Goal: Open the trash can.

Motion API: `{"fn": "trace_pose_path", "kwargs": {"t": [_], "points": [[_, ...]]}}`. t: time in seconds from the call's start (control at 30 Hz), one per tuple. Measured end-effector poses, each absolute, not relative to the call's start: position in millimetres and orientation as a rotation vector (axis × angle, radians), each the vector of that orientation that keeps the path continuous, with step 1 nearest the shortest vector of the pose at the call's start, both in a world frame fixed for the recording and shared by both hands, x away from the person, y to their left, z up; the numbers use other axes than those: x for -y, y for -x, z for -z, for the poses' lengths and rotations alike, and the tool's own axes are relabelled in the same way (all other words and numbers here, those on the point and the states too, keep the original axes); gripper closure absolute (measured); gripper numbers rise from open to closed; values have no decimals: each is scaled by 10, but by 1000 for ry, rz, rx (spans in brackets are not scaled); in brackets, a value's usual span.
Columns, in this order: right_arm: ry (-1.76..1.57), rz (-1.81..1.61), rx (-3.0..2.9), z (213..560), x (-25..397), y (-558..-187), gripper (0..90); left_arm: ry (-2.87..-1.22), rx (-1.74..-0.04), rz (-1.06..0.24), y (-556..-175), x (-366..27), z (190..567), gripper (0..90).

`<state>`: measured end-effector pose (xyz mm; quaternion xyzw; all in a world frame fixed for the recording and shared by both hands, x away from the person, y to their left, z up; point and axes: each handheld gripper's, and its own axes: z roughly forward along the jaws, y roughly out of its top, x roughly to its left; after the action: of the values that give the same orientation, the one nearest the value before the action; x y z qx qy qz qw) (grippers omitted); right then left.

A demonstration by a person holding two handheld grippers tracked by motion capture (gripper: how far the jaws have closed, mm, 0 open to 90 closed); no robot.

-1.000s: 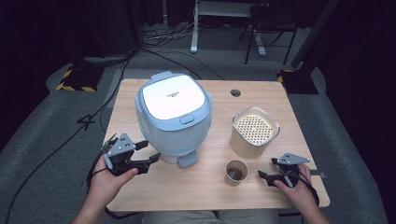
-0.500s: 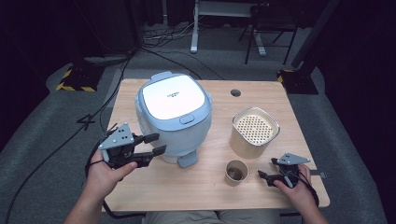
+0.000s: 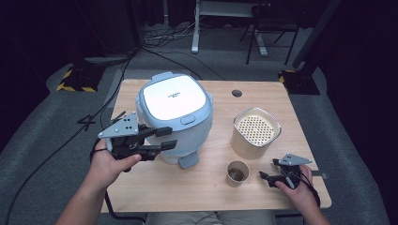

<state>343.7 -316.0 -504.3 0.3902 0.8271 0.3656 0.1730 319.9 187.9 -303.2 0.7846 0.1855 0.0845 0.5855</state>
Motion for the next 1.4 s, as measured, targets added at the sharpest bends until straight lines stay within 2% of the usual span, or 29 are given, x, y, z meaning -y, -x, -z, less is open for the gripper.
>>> {"fn": "trace_pose_path", "kwargs": {"t": [0.27,0.37,0.4,0.63,1.07,1.4], "points": [[-1095,-1039,-2355,5042,3169,-3431,179,-1800,-375,-184,-3372,-1719,2903,558],[-1094,-1040,-2355,5042,3169,-3430,179,-1805,-389,-179,-3420,-1691,2871,598],[-1089,-1041,-2358,5042,3172,-3427,180,-1819,-380,-173,-3463,-1659,2844,639],[-1086,-1045,-2360,5043,3175,-3423,180,-1816,-394,-197,-3624,-1624,2811,688],[-1079,-1048,-2367,5041,3185,-3407,189,-1875,-453,-233,-3723,-1513,2865,884],[-1074,-1049,-2369,5041,3190,-3401,191,-1948,-463,-272,-3742,-1449,2905,896]]}}
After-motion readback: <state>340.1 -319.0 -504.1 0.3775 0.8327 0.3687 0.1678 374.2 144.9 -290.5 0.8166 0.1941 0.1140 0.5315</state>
